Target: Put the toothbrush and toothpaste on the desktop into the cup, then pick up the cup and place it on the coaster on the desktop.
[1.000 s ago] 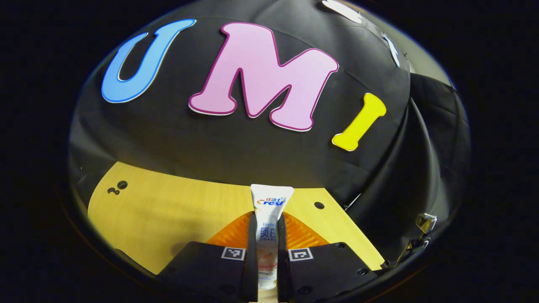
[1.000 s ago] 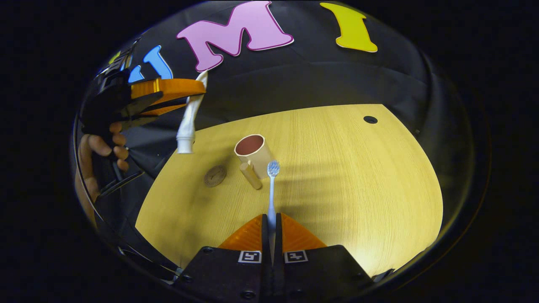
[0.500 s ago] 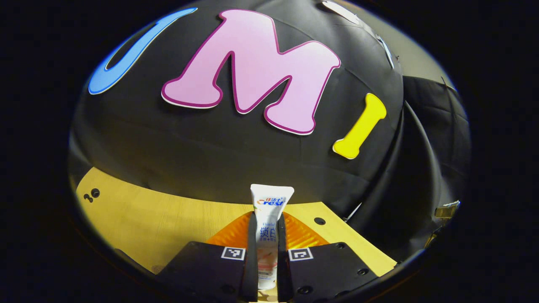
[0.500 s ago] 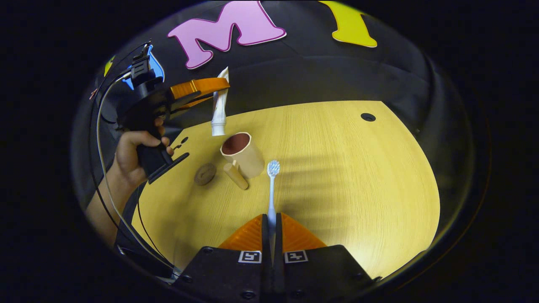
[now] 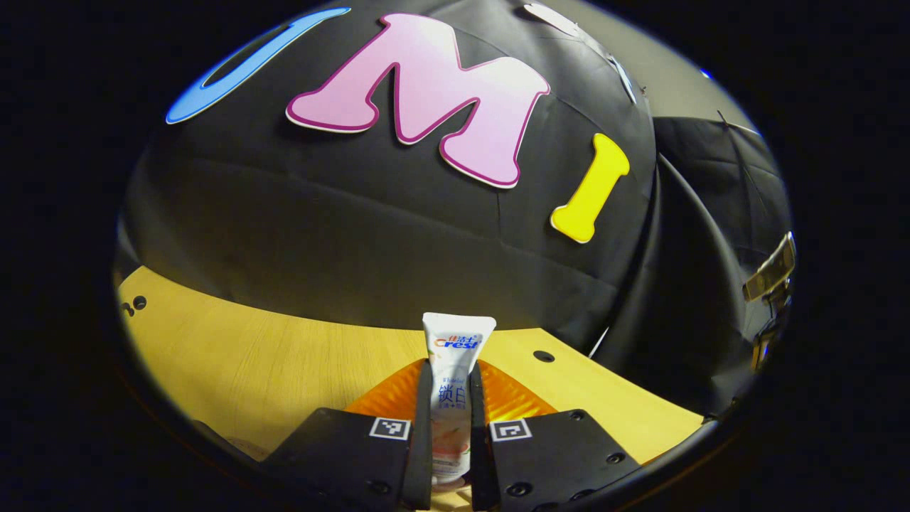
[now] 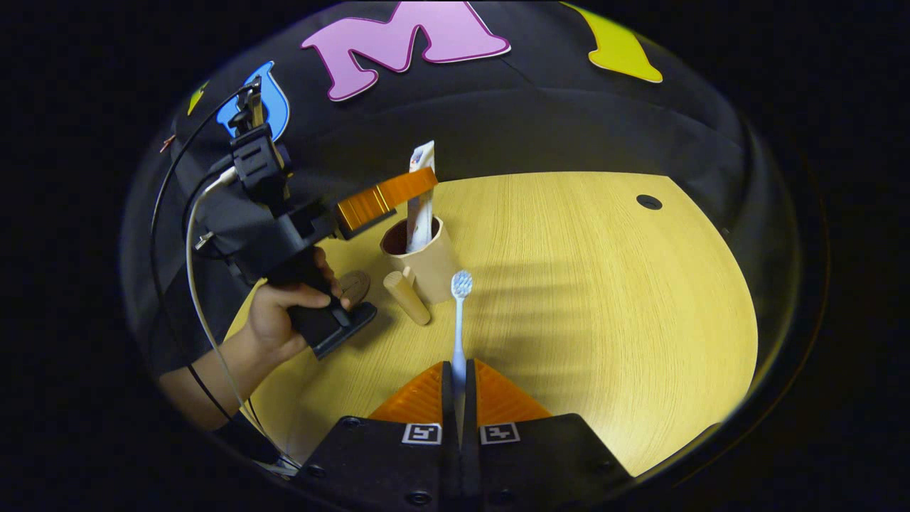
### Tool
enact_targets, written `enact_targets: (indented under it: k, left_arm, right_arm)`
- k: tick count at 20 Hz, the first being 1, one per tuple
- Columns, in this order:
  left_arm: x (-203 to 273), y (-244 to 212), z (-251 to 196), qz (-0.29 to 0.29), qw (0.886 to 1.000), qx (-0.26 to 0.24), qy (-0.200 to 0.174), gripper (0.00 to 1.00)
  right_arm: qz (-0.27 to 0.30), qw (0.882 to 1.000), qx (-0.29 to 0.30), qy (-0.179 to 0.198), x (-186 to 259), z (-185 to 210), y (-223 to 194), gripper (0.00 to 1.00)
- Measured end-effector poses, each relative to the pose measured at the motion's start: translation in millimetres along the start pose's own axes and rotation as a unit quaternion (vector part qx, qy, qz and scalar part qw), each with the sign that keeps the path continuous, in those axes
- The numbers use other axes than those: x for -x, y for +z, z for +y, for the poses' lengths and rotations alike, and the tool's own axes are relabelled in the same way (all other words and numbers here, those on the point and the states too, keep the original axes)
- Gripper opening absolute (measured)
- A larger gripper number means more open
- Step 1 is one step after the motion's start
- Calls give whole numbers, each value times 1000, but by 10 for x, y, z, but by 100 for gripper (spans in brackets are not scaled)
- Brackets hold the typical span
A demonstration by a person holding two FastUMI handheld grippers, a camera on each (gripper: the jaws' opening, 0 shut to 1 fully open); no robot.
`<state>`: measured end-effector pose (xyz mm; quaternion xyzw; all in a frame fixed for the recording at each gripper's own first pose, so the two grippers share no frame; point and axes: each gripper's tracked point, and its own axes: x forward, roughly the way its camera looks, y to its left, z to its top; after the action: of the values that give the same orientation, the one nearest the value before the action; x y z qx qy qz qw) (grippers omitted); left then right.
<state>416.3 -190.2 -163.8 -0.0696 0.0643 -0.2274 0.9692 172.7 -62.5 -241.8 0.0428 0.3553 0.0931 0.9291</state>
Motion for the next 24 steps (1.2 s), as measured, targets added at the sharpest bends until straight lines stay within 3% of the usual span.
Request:
enact_targets:
  k: [2,3,5,6,7,8,9,14,18,21,24]
  left_arm:
    - [34,-121,42,8,1000,-1,5,36]
    - [54,-108,48,5,1000,-2,11,28]
    - [101,-56,61,0,1000,-5,16,51]
    - [144,10,49,-4,1000,-5,17,79]
    - [201,91,63,-12,1000,-6,23,77]
    - [286,185,77,-19,999,-8,30,92]
    - [386,286,96,-30,999,-8,38,97]
    - [1025,741,239,-74,994,1,80,98]
    - [1511,851,426,-87,990,33,110,97]
    - [1803,816,494,-88,987,73,111,97]
    - [2111,823,537,-101,980,127,111,98]
  right_arm:
    - [-7,1000,7,-3,-4,4,19,5]
    - [-13,1000,10,-4,-10,2,47,5]
    - [-22,1000,5,-6,-30,-5,117,5]
    - [-27,1000,-2,-6,-37,5,149,5]
    - [-33,999,-10,-5,-27,20,184,5]
    - [-40,999,-17,-4,-8,19,217,5]
    - [-49,999,-23,-3,11,27,273,5]
    - [-100,995,-28,9,10,162,776,5]
    - [-150,988,-28,28,-6,333,1263,5]
    - [-210,976,-25,57,-32,499,1658,5]
    - [-272,960,-29,59,-132,515,1942,5]
